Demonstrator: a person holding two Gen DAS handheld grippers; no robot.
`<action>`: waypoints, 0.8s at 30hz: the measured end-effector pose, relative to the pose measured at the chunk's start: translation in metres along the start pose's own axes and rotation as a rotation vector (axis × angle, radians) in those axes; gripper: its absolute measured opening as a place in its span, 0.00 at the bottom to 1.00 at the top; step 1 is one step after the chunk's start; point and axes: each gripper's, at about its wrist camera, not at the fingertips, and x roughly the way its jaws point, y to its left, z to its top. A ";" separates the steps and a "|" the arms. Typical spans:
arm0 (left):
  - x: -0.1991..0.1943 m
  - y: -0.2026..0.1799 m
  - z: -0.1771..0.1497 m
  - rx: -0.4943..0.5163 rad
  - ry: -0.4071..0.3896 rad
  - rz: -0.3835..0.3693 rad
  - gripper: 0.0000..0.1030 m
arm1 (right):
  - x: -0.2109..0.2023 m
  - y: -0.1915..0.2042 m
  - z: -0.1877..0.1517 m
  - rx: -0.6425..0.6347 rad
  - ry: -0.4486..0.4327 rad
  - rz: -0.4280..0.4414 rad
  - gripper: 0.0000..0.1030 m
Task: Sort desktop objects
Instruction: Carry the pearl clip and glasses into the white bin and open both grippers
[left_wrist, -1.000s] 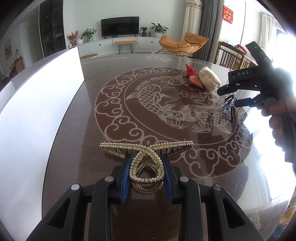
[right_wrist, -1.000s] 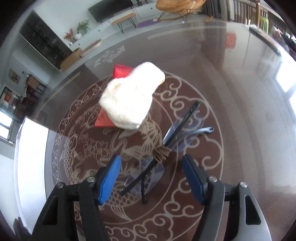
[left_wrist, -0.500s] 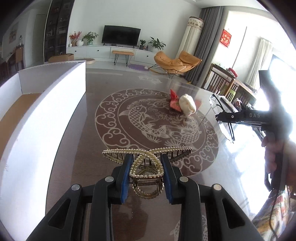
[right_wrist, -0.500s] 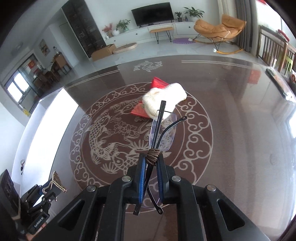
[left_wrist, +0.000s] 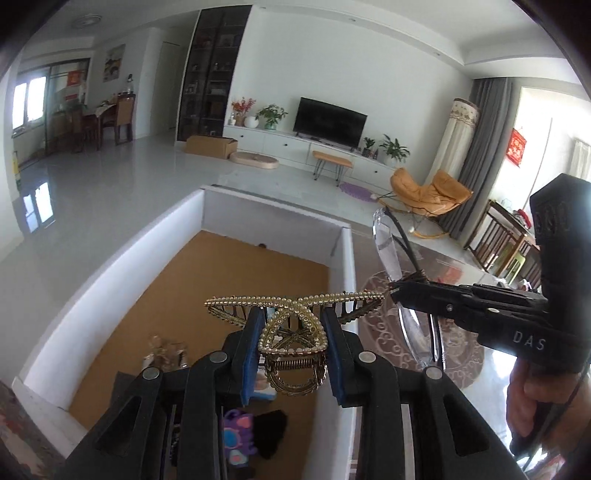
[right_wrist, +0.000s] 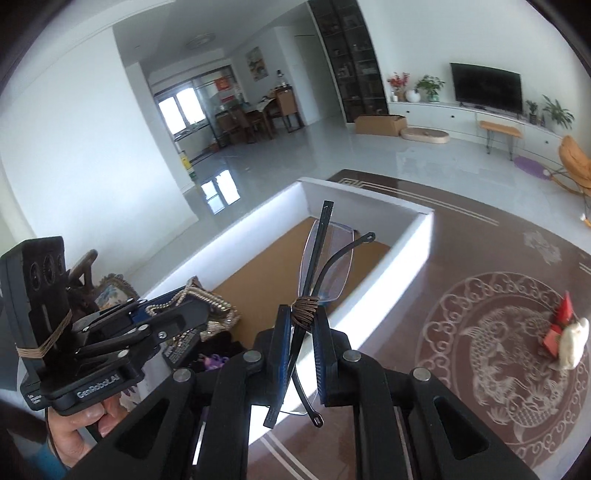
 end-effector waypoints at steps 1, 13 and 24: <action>0.004 0.017 -0.004 -0.022 0.023 0.029 0.30 | 0.016 0.015 0.002 -0.024 0.011 0.018 0.12; 0.049 0.080 -0.060 -0.063 0.209 0.234 0.64 | 0.129 0.047 -0.032 0.034 0.161 0.148 0.59; 0.000 -0.030 -0.042 0.085 -0.021 0.085 0.78 | 0.007 -0.061 -0.085 -0.024 -0.117 -0.210 0.94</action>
